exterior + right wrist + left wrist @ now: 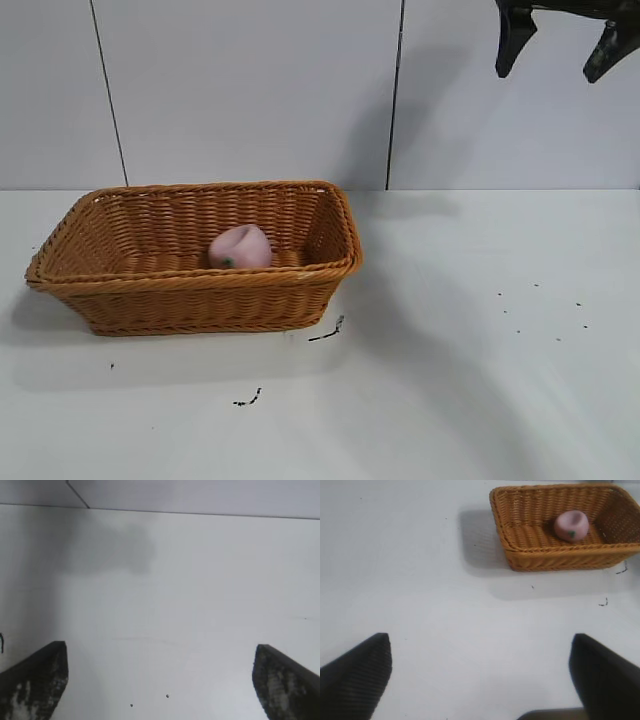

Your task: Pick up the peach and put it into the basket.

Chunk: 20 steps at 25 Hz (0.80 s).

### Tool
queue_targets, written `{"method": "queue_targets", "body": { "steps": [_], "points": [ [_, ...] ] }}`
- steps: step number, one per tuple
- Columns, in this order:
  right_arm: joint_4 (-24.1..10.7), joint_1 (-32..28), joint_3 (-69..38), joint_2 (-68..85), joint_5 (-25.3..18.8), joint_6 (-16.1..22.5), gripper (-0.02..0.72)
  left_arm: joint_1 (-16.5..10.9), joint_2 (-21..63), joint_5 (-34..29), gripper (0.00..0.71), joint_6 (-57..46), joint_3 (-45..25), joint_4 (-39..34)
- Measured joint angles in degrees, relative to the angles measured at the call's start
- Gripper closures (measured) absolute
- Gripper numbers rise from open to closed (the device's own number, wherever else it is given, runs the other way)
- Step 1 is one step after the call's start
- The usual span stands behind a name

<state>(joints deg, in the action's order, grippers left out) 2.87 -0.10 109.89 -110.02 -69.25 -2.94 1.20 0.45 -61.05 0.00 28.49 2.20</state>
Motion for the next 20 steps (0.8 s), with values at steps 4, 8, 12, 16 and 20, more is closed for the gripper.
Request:
{"method": "queue_targets", "body": {
  "steps": [4,8,12,16,20],
  "points": [
    [0.0,0.0,-16.0,13.8,0.0,0.0,0.008,0.0,0.0,0.0,0.017,0.0,0.0,0.0],
    [0.0,0.0,-33.6,29.4,0.0,0.0,0.008,0.0,0.0,0.0,0.017,0.0,0.0,0.0],
    [0.0,0.0,-50.3,44.5,0.0,0.0,0.008,0.0,0.0,0.0,0.017,0.0,0.0,0.0],
    [0.0,0.0,-65.5,59.5,5.1,0.0,0.008,0.0,0.0,0.0,0.017,0.0,0.0,0.0],
    [0.0,0.0,-77.1,73.6,9.6,0.0,0.008,0.0,0.0,0.0,0.017,0.0,0.0,0.0]
  ]
}}
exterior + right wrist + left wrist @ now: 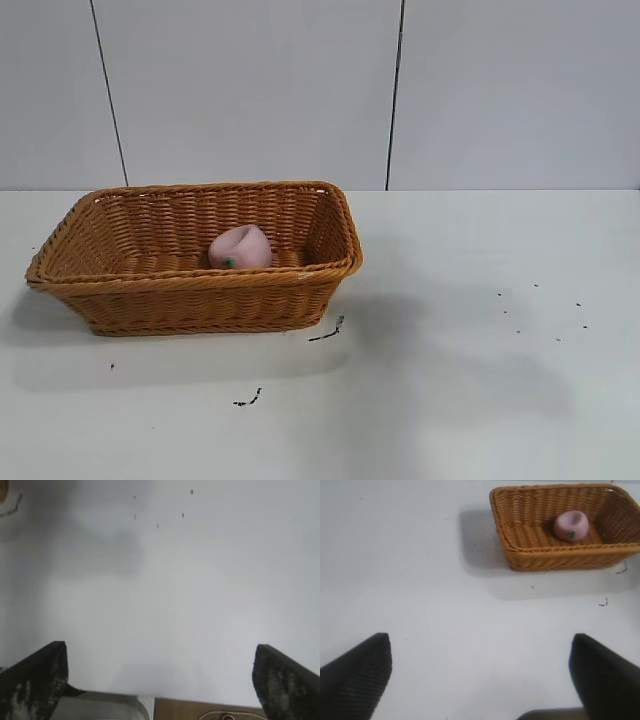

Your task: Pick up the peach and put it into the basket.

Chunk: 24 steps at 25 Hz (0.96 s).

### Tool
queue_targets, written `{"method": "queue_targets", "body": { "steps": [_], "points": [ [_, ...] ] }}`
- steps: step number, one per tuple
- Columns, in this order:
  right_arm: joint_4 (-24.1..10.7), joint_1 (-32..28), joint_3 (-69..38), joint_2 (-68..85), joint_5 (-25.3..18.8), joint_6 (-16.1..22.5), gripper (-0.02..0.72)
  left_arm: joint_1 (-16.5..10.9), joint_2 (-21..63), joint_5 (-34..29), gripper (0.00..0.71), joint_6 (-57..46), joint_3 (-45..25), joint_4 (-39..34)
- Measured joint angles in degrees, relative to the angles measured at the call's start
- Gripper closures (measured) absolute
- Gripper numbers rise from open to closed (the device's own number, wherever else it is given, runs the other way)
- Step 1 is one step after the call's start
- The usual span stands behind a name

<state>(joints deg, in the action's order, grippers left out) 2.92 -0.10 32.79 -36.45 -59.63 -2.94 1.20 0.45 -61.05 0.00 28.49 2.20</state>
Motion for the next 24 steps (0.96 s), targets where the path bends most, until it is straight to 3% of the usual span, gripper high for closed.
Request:
{"method": "queue_targets", "body": {
  "steps": [14,24],
  "points": [
    [0.3,0.0,-4.3,35.0,0.8,0.2,0.008,0.0,0.0,0.0,0.017,0.0,0.0,0.0],
    [0.3,0.0,-4.3,36.7,0.8,0.2,0.008,0.0,0.0,0.0,0.017,0.0,0.0,0.0]
  ]
}}
